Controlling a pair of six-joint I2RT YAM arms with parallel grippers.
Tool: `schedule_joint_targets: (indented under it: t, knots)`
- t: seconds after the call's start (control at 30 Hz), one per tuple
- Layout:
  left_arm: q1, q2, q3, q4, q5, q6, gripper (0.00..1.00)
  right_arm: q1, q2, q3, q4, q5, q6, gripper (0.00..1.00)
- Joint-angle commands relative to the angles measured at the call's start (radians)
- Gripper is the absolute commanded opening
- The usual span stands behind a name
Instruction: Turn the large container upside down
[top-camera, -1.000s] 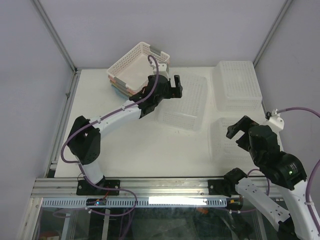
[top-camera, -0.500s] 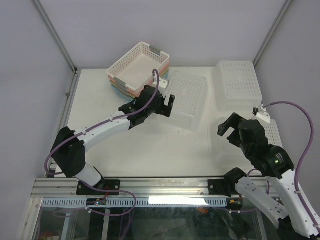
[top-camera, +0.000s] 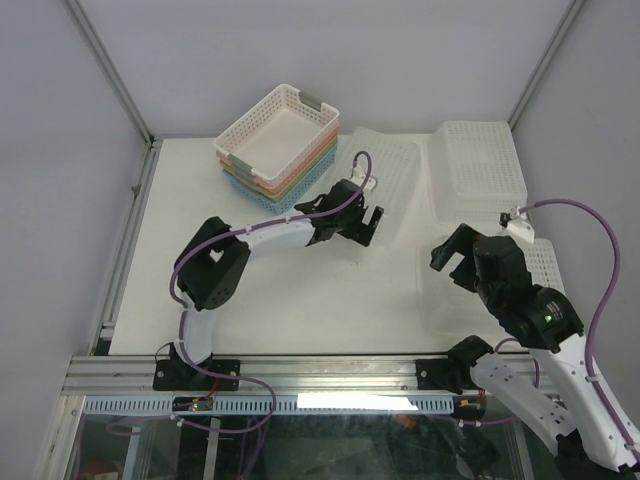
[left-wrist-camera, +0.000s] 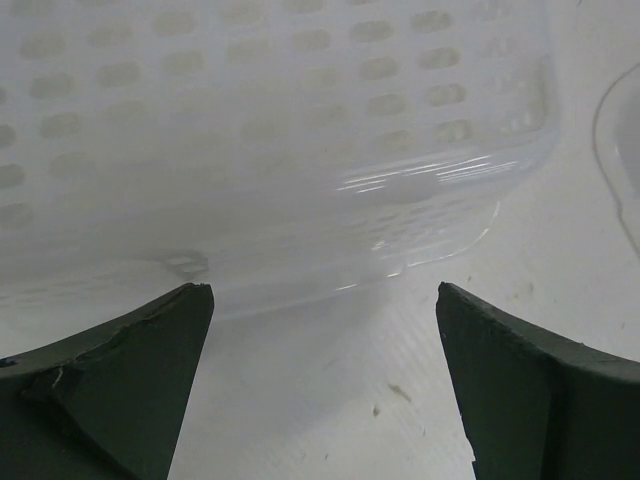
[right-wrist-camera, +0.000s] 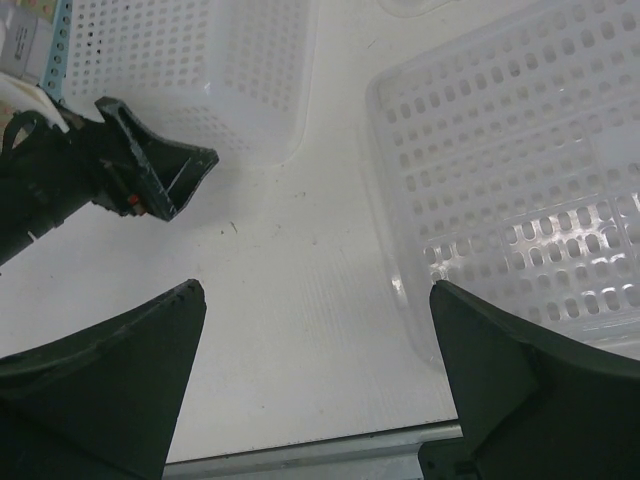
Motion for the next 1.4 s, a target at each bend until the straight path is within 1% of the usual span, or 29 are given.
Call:
schedule_joint_targets:
  t: [0.0,0.1,0.2,0.3,0.4,0.53,0.67,0.97,1.07,1.3,1.37]
  knots:
    - [-0.002,0.068,0.205,0.103,0.049,-0.013,0.99,-0.003,-0.049,0.031,-0.007,0.011,0.022,0.99]
    - [-0.003,0.1,0.272,0.106,0.109,0.004,0.99,-0.002,-0.059,0.03,-0.02,0.011,0.025,0.99]
    - [-0.001,0.047,0.252,0.108,0.181,0.037,0.99,-0.003,-0.054,0.042,-0.043,0.022,0.027,0.99]
    - [0.015,-0.033,0.217,0.096,0.182,0.047,0.99,-0.003,-0.061,0.031,-0.039,0.035,0.028,0.99]
    - [0.085,-0.092,0.206,0.06,0.212,-0.022,0.99,-0.002,-0.061,0.013,-0.011,0.022,0.025,0.99]
    - [0.197,-0.105,0.19,0.032,0.211,-0.125,0.99,-0.003,-0.042,-0.001,0.016,0.001,0.025,0.99]
    - [0.248,-0.036,0.226,0.019,0.246,-0.159,0.99,-0.003,-0.028,0.007,0.017,-0.003,0.02,0.99]
    - [0.258,0.14,0.399,-0.001,0.334,-0.207,0.99,-0.003,-0.058,0.027,-0.031,0.018,0.028,0.99]
    - [0.254,0.177,0.419,0.003,0.39,-0.231,0.99,-0.003,-0.073,0.034,-0.053,0.029,0.036,0.99]
    - [0.213,0.234,0.472,0.076,0.511,-0.297,0.99,-0.003,-0.083,0.044,-0.071,0.039,0.038,0.99]
    - [0.201,0.259,0.5,0.089,0.52,-0.308,0.99,-0.003,-0.08,0.05,-0.079,0.038,0.041,0.99]
